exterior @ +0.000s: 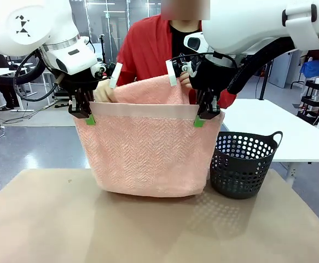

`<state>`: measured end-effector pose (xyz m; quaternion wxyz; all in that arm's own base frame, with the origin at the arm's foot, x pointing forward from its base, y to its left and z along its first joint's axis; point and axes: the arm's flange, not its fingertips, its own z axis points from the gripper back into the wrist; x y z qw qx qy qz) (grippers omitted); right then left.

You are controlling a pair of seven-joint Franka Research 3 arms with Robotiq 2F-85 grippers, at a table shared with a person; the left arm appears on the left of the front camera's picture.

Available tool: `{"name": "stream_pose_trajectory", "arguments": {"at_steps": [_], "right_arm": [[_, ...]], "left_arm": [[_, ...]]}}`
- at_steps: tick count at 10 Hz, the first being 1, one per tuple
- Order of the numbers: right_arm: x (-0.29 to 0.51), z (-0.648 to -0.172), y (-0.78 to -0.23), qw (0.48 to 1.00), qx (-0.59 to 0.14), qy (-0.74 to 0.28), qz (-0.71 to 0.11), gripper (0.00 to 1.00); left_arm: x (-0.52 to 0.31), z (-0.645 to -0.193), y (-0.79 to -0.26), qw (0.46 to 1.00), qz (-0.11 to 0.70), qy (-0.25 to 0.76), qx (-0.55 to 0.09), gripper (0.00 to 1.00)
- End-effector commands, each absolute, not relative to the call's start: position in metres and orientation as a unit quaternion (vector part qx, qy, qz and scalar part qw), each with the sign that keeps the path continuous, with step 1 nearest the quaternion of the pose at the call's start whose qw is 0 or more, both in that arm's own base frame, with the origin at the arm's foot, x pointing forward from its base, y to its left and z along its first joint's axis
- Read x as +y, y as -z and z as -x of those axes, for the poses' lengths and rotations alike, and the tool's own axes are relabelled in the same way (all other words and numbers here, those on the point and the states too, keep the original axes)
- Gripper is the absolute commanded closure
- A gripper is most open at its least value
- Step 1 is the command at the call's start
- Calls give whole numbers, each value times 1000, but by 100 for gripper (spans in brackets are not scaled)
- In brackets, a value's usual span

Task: Fold the towel.
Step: Release the end of the 100 cm Hotel Towel you were holding and grab the top end of the folded side.

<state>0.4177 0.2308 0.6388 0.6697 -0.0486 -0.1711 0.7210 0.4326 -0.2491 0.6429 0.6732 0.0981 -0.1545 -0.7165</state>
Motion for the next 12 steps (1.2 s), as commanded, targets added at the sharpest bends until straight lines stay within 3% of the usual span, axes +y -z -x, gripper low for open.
{"name": "stream_pose_trajectory", "arguments": {"at_steps": [1, 12], "right_arm": [[230, -418, -640, 670, -173, -720, 52, 100], [230, -418, -640, 670, -173, -720, 52, 100]], "left_arm": [[-249, -433, -645, 674, -98, 716, -152, 100], [-249, -433, -645, 674, -98, 716, -152, 100]]}}
